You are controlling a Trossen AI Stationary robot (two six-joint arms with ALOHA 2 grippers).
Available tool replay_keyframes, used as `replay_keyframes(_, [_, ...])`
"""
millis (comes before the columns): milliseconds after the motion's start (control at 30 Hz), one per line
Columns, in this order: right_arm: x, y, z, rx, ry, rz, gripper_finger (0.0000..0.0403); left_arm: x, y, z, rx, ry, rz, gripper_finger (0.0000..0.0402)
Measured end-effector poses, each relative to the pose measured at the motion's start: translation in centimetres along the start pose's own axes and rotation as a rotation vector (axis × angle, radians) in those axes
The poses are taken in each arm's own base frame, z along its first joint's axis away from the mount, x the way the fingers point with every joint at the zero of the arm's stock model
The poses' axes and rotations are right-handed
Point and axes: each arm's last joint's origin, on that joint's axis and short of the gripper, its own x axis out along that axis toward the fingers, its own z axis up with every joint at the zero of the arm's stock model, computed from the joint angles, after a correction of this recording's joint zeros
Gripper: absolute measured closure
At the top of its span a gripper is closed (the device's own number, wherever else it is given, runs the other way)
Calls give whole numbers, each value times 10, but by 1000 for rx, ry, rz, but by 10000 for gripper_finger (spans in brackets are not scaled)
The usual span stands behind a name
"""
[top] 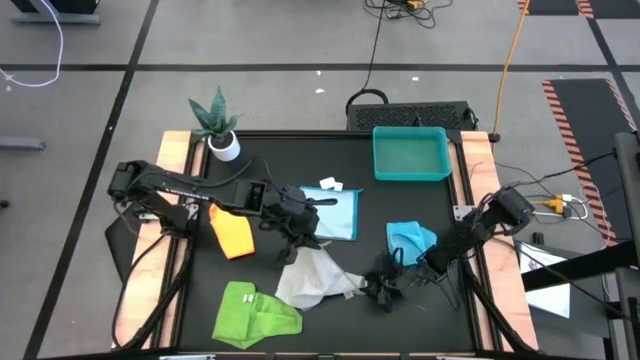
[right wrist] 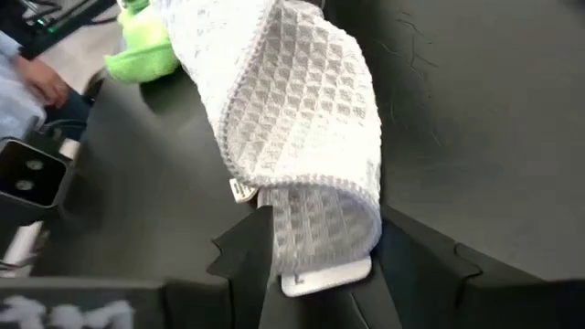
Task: Fold microfiber towels
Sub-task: Fold the gray microfiber towel on the towel
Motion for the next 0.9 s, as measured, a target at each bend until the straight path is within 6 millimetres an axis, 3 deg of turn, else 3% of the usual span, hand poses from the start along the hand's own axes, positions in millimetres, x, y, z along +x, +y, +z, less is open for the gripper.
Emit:
replay_keyframes(167, [2, 2, -1, -25, 16, -8, 280, 0, 0, -3, -17, 27, 1, 399])
replay_keyframes(400, [0, 2, -4, -56, 55, -8, 385, 0, -1, -2, -20, 22, 0, 399])
replay_keyframes(567, [-11, 7, 7, -62, 67, 33, 400, -13, -5, 3, -6, -27, -3, 399])
replay_keyframes(767, [-59, 29, 62, -155, 37, 89, 402, -64, -27, 20, 38, -229, 44, 400])
replay_keyframes(900, [-102, 43, 112, -247, 74, 99, 402, -99, -44, 25, 64, -346, 118, 400])
